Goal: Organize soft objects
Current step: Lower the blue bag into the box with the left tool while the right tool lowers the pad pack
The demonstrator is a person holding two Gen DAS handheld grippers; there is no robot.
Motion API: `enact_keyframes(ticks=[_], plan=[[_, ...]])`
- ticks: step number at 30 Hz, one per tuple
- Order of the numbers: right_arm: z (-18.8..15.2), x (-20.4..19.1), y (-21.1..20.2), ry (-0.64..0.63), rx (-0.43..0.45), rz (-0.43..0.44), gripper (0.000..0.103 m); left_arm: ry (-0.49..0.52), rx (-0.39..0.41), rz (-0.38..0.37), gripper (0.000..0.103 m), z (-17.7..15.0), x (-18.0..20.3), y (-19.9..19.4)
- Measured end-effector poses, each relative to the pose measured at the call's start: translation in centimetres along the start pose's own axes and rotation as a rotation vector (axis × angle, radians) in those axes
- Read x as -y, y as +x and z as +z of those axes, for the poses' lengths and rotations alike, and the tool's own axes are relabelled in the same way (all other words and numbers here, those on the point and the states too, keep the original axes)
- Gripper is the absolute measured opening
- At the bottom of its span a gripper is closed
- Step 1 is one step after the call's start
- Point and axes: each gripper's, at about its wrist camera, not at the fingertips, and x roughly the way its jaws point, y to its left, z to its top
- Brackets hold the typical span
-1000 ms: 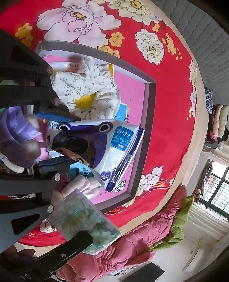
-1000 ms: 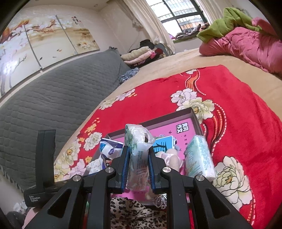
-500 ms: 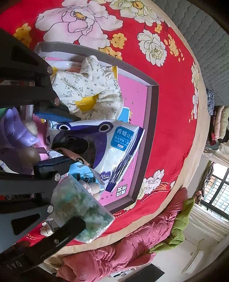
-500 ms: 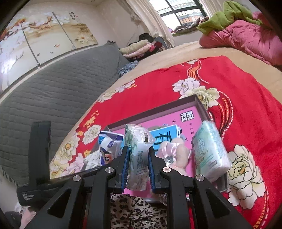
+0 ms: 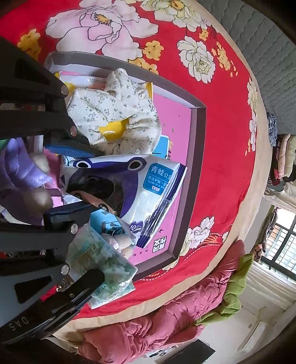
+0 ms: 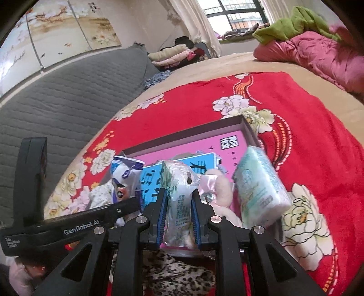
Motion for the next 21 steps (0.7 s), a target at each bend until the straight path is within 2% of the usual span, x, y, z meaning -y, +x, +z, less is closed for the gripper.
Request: enact_keyframes(ticks=[13,16,18,21], plan=[[0.00,-0.55,-0.39,-0.079,0.013,-0.120,0.023,0.012,0.004,0.007,0.036,-0.05,0.13,-0.01],[0.05,-0.70,-0.58,-0.095,0.018,-0.142,0.026,0.020,0.005,0.011,0.036,-0.09,0.27,-0.10],[0.12,-0.56,-0.68,-0.090,0.020,-0.157,0.032,0.026,0.004,0.013,0.036,-0.14,0.41,-0.07],[0.24,-0.12,-0.74,-0.070,0.018,-0.163,0.034,0.031,0.003,0.012,0.036,-0.17,0.62,-0.06]])
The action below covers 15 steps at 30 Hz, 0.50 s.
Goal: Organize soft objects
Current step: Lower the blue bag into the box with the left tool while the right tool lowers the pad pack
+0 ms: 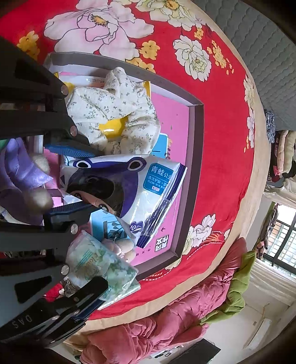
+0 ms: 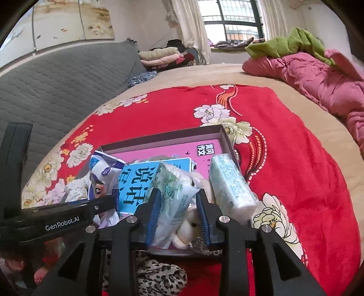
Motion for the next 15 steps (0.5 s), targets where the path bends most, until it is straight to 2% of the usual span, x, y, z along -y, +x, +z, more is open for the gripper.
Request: enact_keyframes(ticks=[6,15], plan=[[0.1,0.6,-0.2,0.014,0.001,-0.014,0.042,0.008,-0.002,0.002,0.037,0.0,0.3,0.1],[0.5,0.9,-1.3,0.023,0.045,-0.009,0.044,0.016,-0.014,-0.002,0.039,0.0,0.6,0.3]])
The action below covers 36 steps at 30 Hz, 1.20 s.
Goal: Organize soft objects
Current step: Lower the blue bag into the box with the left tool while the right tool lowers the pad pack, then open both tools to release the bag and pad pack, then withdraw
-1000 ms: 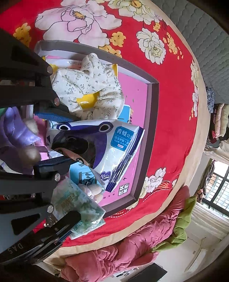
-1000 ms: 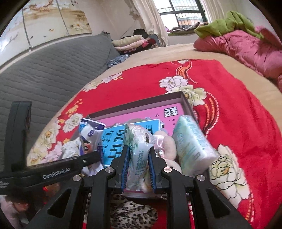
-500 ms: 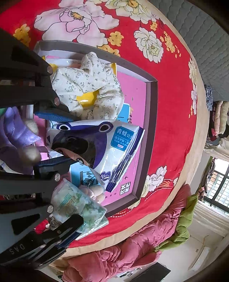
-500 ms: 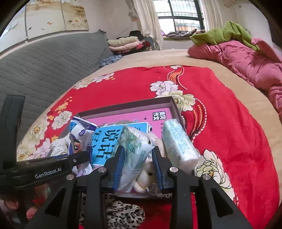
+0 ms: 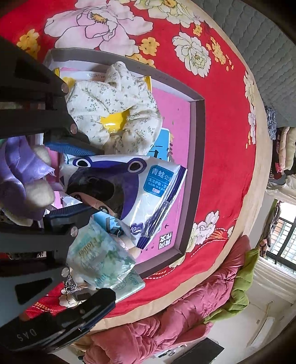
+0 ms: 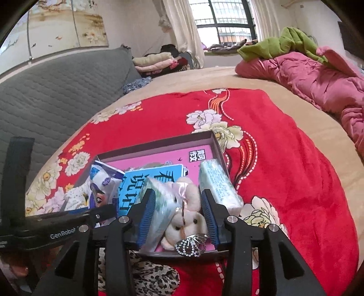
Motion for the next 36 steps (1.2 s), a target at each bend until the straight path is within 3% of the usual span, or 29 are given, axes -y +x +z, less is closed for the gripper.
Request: enact_keyframes(ticks=[16,20,36], plan=[[0.2,-0.3,-0.6,-0.004,0.011,0.026,0.044,0.000,-0.017,-0.005,0.051,-0.3,0.3,0.5],[0.2,-0.3,-0.7,-0.007,0.016,0.024,0.050,0.002,-0.012,-0.006,0.053,-0.3,0.4,0.3],[0.1,-0.2,-0.9,-0.013,0.010,0.025,0.058,0.000,0.016,-0.021,0.056,-0.2,0.0,-1.1]])
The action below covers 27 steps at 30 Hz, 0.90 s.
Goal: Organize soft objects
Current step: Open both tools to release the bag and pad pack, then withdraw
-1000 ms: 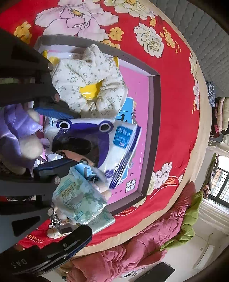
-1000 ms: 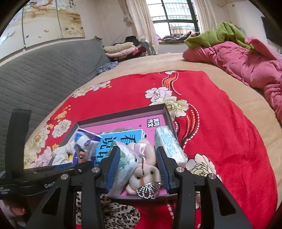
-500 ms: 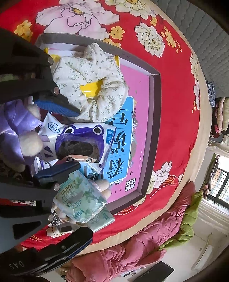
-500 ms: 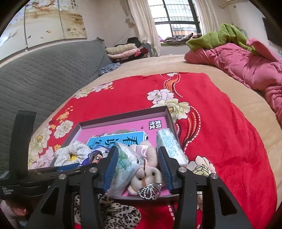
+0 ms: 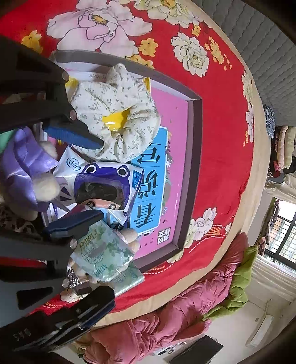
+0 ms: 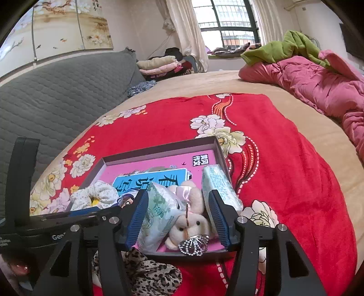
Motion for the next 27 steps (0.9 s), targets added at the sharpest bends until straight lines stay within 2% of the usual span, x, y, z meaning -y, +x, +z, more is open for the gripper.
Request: enact_keyframes(ticks=[3,16,20,27], plan=[[0.0,-0.1,-0.2,-0.005,0.001,0.000,0.058,-0.013,0.016,-0.021,0.057,0.2,-0.3,-0.9],[-0.2,-0.9,-2.1,-0.042,0.017,0.013,0.063,-0.020,0.066,-0.014,0.058,0.3,-1.4,-4.5],[-0.5,-1.4,-3.0,-0.063,0.021,0.024,0.064,-0.043,0.103,0.015,0.059,0.3,-3.2,-6.7],[-1.3,-2.3,-4.3,-0.098,0.008,0.048,0.065,-0.078,0.123,0.060,0.059,-0.2,-5.9,-9.1]])
